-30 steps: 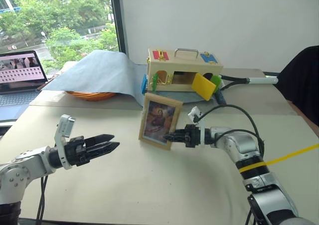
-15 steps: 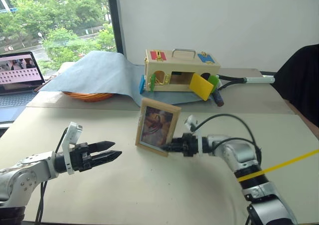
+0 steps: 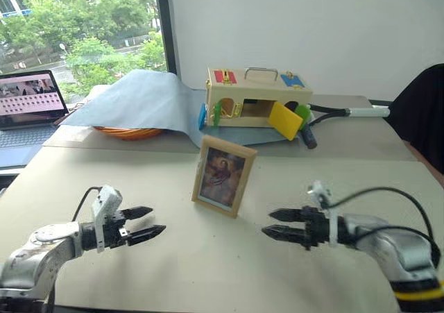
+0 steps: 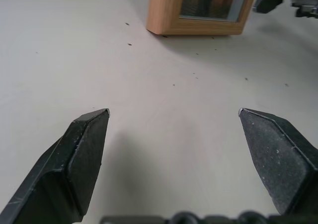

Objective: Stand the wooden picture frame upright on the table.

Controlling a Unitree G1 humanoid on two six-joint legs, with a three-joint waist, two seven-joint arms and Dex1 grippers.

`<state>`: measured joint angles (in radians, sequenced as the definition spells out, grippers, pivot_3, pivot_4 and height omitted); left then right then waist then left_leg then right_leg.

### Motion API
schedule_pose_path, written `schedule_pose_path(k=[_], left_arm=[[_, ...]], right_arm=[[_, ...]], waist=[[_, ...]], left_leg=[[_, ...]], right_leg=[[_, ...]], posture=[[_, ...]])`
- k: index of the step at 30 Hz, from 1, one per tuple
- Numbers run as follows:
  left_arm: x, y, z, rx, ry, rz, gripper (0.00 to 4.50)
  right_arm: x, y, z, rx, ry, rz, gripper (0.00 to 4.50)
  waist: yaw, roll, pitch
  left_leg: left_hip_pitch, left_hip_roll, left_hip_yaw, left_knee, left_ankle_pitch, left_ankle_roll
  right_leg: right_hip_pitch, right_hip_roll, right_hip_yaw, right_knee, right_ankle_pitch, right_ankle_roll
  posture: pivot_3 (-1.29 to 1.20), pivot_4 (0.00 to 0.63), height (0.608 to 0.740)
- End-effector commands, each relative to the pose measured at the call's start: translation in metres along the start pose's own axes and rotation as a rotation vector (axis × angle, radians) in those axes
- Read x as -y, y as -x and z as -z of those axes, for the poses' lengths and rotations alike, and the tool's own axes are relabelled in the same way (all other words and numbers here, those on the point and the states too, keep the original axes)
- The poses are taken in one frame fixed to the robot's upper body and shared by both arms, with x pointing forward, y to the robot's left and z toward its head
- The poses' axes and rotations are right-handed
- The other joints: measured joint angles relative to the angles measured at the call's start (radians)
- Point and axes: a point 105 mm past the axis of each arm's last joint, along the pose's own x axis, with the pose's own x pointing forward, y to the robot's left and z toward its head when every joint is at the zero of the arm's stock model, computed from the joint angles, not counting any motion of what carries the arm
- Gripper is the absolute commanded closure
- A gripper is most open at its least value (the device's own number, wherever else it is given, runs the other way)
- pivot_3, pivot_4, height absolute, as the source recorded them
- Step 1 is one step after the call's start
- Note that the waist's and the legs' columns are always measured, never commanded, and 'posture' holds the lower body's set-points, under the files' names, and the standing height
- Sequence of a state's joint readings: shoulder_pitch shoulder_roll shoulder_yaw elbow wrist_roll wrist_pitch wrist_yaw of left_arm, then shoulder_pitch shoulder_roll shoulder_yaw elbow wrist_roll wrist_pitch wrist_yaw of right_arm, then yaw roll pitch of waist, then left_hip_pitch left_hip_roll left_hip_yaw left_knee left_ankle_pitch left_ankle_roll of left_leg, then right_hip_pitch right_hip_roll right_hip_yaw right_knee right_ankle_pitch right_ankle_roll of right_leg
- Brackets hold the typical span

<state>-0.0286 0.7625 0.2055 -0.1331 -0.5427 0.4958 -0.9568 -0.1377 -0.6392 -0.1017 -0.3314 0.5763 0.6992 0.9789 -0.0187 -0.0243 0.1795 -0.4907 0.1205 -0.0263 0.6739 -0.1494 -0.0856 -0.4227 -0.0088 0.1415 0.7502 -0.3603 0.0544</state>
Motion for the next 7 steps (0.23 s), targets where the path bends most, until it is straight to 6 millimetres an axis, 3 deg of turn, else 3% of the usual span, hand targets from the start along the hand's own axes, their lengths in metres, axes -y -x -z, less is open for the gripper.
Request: schedule_pose_path(k=[1,4,7], left_arm=[[-0.014,-0.007,-0.013,0.070,-0.124,-0.119,0.00],[-0.011,-0.018,-0.020,0.116,-0.155,-0.128,0.00],[-0.006,-0.026,-0.011,0.060,-0.140,-0.082,0.00]], right_arm=[[0.015,0.010,-0.031,0.104,0.320,0.251,0.03],[0.018,0.013,-0.032,0.120,0.361,0.340,0.03],[0.021,0.016,-0.030,0.125,0.352,0.384,0.03]], waist=[[-0.009,0.000,0.000],[-0.003,0.000,0.000],[-0.001,0.000,0.000]], left_leg=[[0.000,0.000,0.000,0.000,0.001,0.001],[0.000,0.000,0.000,0.002,0.003,0.001],[0.000,0.000,0.000,0.003,0.003,0.001]], right_leg=[[0.000,0.000,0.000,0.000,0.001,0.001],[0.001,0.000,0.001,0.000,0.003,0.003],[0.001,0.000,0.001,0.000,0.004,0.003]], posture=[[0.00,0.150,0.667],[0.00,0.150,0.667],[0.00,0.150,0.667]])
